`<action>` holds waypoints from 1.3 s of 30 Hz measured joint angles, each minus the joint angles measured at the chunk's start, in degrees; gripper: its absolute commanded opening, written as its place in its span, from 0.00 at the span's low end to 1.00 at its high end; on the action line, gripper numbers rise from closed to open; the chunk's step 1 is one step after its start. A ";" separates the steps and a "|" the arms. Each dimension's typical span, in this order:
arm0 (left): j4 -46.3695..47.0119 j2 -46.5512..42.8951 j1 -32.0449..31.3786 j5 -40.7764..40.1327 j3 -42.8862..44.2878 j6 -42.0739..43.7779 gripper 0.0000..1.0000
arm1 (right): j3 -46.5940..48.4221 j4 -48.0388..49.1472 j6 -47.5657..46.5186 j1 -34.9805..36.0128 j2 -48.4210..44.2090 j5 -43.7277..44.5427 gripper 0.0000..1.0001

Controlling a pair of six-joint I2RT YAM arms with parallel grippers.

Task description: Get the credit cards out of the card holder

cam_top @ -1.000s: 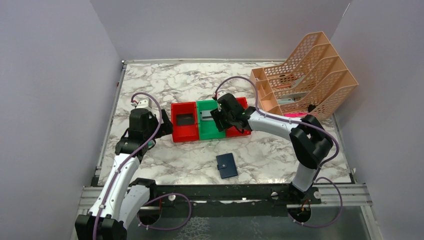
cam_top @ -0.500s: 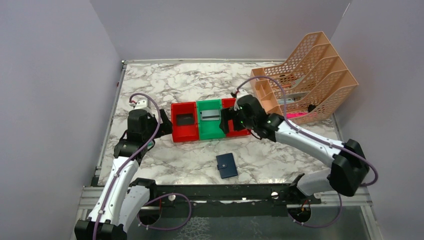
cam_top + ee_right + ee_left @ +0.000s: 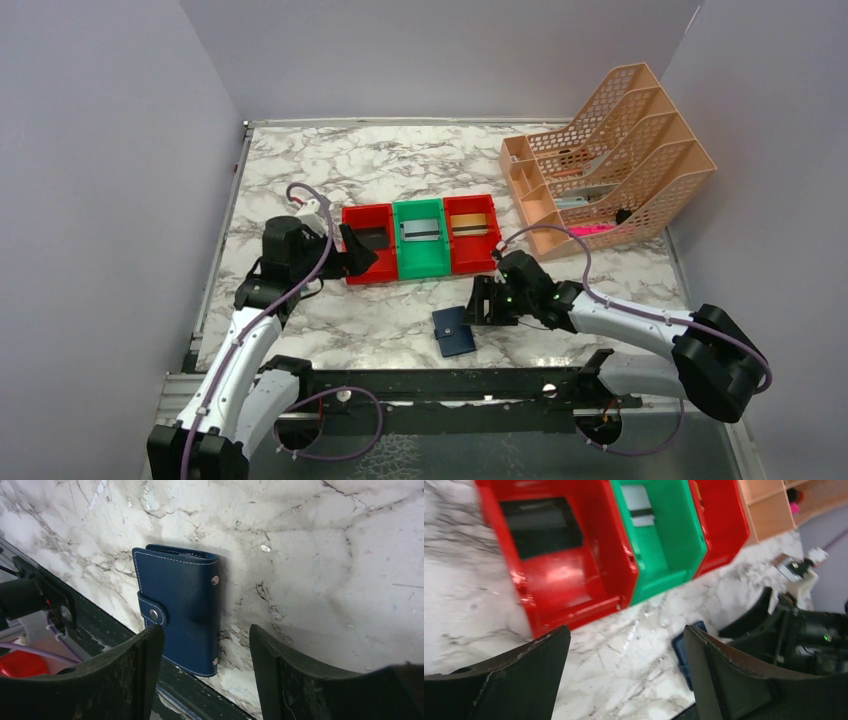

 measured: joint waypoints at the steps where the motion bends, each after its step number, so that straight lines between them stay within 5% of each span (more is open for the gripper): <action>1: 0.35 0.48 -1.01 1.38 -0.37 -0.59 0.86 | -0.17 0.33 0.61 0.00 0.00 -0.13 0.67; 18: 3.69 6.01 -34.34 -8.26 -6.23 -10.54 0.80 | -5.38 12.09 6.67 -0.02 3.37 -6.95 0.59; 33: 13.38 16.96 -47.04 -17.03 -7.23 -17.42 0.60 | -8.09 18.71 8.02 -0.02 5.66 -10.16 0.39; 39: 15.74 26.86 -50.90 -18.67 -5.70 -17.64 0.54 | -8.09 19.63 8.85 -0.02 6.71 -10.25 0.38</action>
